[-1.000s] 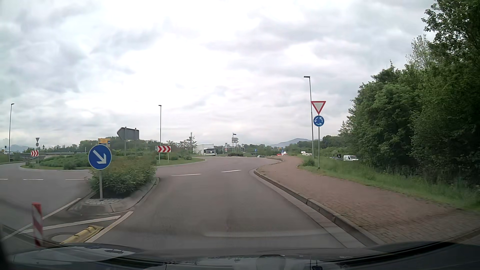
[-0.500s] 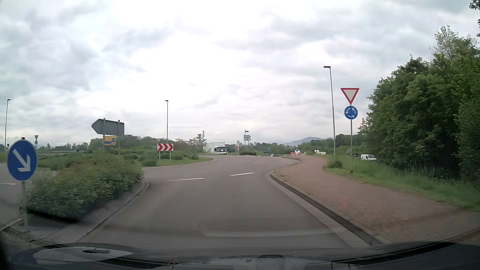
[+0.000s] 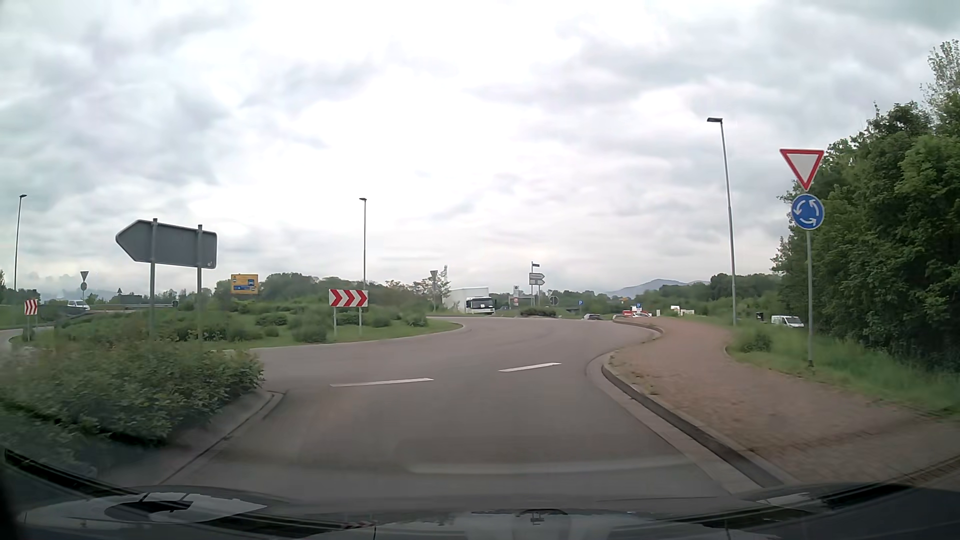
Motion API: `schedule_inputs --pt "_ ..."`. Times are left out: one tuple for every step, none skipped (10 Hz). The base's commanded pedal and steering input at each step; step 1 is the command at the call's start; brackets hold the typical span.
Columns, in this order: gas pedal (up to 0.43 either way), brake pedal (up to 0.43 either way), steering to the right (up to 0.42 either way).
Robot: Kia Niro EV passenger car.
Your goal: Follow the waypoints while adhering to traffic rules and regulations
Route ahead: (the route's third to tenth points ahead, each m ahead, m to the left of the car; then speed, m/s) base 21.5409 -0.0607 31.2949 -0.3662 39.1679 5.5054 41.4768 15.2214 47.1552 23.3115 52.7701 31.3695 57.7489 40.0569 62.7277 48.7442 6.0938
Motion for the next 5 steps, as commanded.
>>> schedule_inputs --pt "0.0 0.0 -0.1" --pt "0.0 0.0 -0.096" --pt "0.028 0.0 -0.093" --pt "0.039 0.0 -0.088" --pt "0.039 0.0 -0.081"
